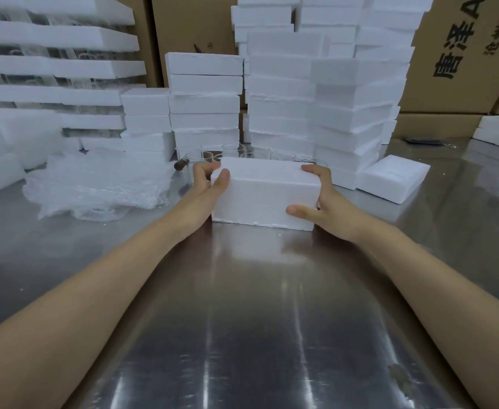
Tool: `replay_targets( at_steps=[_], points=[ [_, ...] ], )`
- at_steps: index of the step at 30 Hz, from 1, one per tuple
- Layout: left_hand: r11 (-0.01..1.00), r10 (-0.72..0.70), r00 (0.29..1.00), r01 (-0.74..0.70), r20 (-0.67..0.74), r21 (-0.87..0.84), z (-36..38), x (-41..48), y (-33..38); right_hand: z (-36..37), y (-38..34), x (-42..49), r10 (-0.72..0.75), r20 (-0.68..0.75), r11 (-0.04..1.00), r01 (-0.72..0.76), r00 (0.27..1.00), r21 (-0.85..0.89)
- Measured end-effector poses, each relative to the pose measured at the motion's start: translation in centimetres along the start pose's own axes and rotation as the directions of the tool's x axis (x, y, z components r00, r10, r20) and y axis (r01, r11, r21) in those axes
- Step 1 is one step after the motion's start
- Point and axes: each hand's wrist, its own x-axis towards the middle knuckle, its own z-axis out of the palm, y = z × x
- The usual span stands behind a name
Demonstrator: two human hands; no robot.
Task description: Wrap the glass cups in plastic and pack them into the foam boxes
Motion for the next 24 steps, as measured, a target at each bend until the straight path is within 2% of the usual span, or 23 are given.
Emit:
replay_targets(
  at_steps=[5,7,9,12,16,20,24],
  points=[
    [0.997,-0.033,0.999,0.031,-0.032,-0.072,0.4,0.1,0.0,-0.1,0.4,0.1,0.026,0.079,0.999,-0.024,0.997,-0.022],
    [0.985,-0.065,0.995,0.053,-0.073,-0.164,1.2,0.0,0.5,-0.3,0.5,0.0,0.030,0.066,0.999,-0.027,0.997,-0.045],
    [0.931,-0.109,0.992,0.077,-0.070,-0.357,1.7,-0.1,1.1,-0.4,0.3,-0.1,0.025,0.040,0.998,-0.023,0.999,-0.056],
    [0.774,-0.205,0.976,0.210,0.077,-0.598,1.4,0.2,1.5,-0.4,0.2,-0.3,0.014,0.021,0.999,-0.013,1.000,-0.047],
    [0.683,-0.305,0.936,0.344,0.176,-0.644,0.5,0.1,2.6,-0.5,-0.5,-0.4,-0.001,0.002,0.999,0.001,1.000,-0.052],
    [0.620,-0.311,0.891,0.453,0.329,-0.641,-0.3,-0.3,3.5,-1.1,-1.0,-0.7,-0.037,-0.046,0.999,0.037,0.998,0.003],
    [0.650,-0.309,0.841,0.528,0.444,-0.547,-1.1,-0.5,3.6,-1.2,-1.4,-0.9,-0.078,-0.018,0.997,0.078,0.997,0.013]
  ],
)
